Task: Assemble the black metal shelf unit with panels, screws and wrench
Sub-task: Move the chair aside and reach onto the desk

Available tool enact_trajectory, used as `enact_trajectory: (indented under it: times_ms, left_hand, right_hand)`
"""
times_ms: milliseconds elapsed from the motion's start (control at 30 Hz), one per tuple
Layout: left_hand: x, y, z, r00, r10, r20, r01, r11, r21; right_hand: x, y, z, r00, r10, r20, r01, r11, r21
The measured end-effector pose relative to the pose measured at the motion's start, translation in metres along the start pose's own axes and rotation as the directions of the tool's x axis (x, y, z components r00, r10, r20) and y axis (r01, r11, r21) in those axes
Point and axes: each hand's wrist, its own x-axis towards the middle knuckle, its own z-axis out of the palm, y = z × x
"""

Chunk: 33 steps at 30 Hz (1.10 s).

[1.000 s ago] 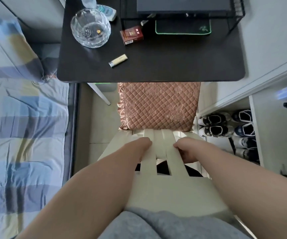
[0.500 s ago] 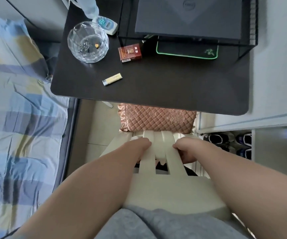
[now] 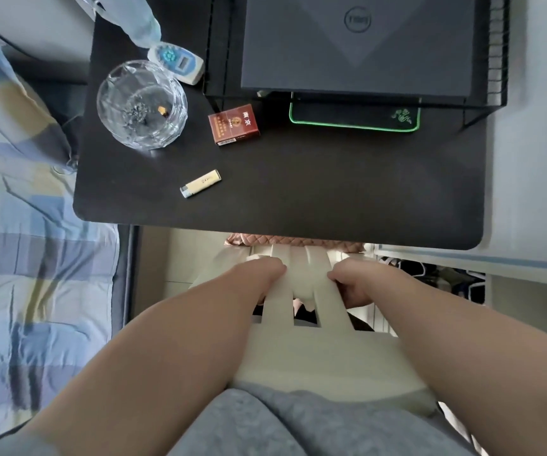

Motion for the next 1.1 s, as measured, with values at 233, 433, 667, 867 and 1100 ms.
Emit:
enact_trajectory:
  times_ms: [233, 433, 667, 867, 1100]
  left_hand:
    - [0.017, 0.019, -0.007, 0.999, 0.021, 0.04, -0.022, 0.999, 0.036]
    - [0.036, 0.028, -0.006, 0.998, 0.015, 0.06, -0.017, 0.999, 0.041]
    - [0.022, 0.037, -0.01, 0.993, 0.01, 0.12, -0.027, 0.989, 0.147]
    - [-0.032, 0.05, -0.018, 0.97, -0.042, 0.238, -0.081, 0.87, 0.486]
    - [-0.102, 0.061, -0.034, 0.989, 0.01, 0.145, -0.135, 0.434, 0.891]
  right_hand:
    - [0.0, -0.02, -0.006, 1.0, 0.009, -0.006, -0.008, 1.0, 0.027]
    - [0.003, -0.029, -0.007, 1.0, -0.008, -0.008, 0.008, 1.0, 0.005]
    - [-0.005, -0.035, -0.006, 1.0, -0.02, -0.024, 0.019, 0.998, -0.06]
    - [-0.028, -0.036, -0.002, 0.998, -0.064, -0.003, 0.058, 0.912, -0.407]
    - [-0.076, -0.047, -0.018, 0.976, -0.213, 0.036, 0.17, 0.654, -0.737]
